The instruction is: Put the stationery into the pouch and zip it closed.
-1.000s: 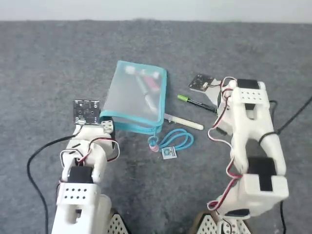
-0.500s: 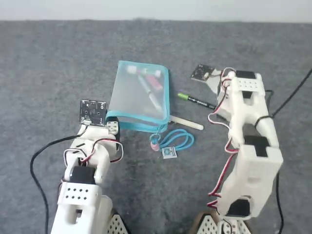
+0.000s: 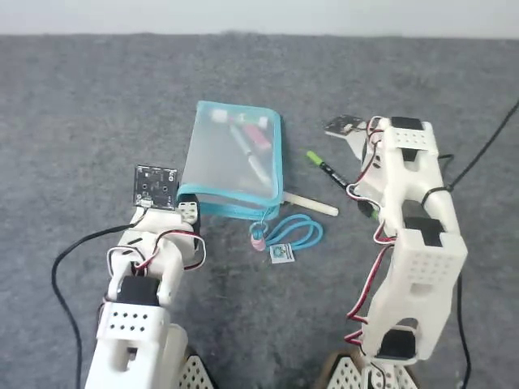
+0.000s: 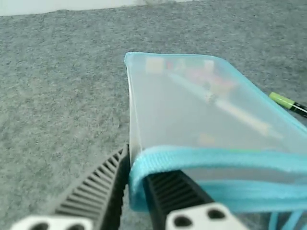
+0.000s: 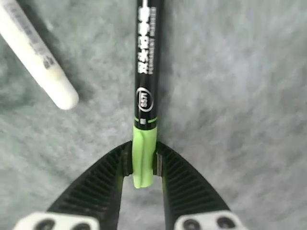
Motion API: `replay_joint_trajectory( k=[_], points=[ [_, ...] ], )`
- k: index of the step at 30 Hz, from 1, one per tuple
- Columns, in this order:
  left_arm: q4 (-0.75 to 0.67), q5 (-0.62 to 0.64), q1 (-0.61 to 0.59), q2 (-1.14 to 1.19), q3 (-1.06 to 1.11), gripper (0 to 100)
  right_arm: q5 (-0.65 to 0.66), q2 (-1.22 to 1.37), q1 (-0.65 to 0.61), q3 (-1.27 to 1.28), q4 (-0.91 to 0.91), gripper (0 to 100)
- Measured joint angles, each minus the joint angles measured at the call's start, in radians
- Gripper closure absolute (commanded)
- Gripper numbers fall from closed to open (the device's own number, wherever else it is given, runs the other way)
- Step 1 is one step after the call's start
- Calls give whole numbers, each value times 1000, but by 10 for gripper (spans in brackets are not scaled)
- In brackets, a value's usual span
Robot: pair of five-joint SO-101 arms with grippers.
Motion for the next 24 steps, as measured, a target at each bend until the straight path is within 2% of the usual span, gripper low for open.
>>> replay_joint_trajectory(
  k=[6, 11, 13, 16, 21, 24],
  points=[
    [0, 0, 0, 0, 0, 988, -143, -264, 35, 0, 144, 992],
    [-78, 0, 0, 0, 12, 988, -242, -545, 0, 6, 328, 992],
    [-94, 0, 6, 0, 12, 988, -279, -657, -35, 60, 347, 992],
    [-95, 18, 41, 0, 12, 988, -295, -821, -127, 203, 347, 992],
    [-101, 57, 100, 0, 12, 988, -316, -1099, -376, 460, 347, 992],
    [-101, 57, 103, 0, 12, 988, -341, -1232, -463, 554, 350, 992]
  ],
)
